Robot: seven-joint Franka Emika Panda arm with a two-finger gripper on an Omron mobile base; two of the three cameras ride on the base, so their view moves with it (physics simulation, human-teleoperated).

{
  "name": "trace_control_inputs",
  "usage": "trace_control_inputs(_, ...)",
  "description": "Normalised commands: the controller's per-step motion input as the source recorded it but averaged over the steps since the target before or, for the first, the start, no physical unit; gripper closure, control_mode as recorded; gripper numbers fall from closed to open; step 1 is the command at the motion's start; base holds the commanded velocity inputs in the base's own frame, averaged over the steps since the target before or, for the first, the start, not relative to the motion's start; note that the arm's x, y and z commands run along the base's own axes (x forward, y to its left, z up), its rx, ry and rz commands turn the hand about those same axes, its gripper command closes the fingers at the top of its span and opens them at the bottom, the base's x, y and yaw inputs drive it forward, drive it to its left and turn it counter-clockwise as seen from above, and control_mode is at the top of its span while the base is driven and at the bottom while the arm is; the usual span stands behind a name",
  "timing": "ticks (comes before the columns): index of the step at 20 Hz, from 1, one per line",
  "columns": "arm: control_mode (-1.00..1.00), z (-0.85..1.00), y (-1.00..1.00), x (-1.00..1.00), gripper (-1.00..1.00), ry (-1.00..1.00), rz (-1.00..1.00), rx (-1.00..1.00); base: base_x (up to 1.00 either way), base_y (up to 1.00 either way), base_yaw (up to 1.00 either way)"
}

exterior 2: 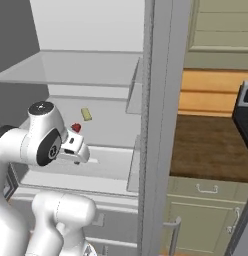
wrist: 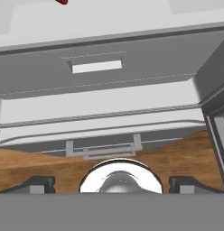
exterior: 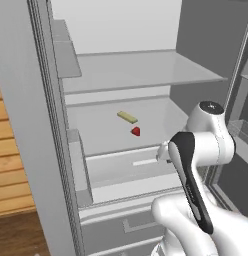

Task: Take the strawberry from the fridge and place it on top of the pancake, located on the dining counter.

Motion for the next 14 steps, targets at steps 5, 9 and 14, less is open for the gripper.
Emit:
trace_control_inputs(5,1.0,0.0,0.0,0.0,-1.0,0.0,0.0,0.0,0.35,0.31,0.0)
trace_control_inputs(9,1.0,0.0,0.0,0.0,-1.0,0.0,0.0,0.0,0.27,0.38,0.01)
trace_control_inputs(14,1.0,0.0,0.0,0.0,-1.0,0.0,0.0,0.0,0.18,0.39,0.09)
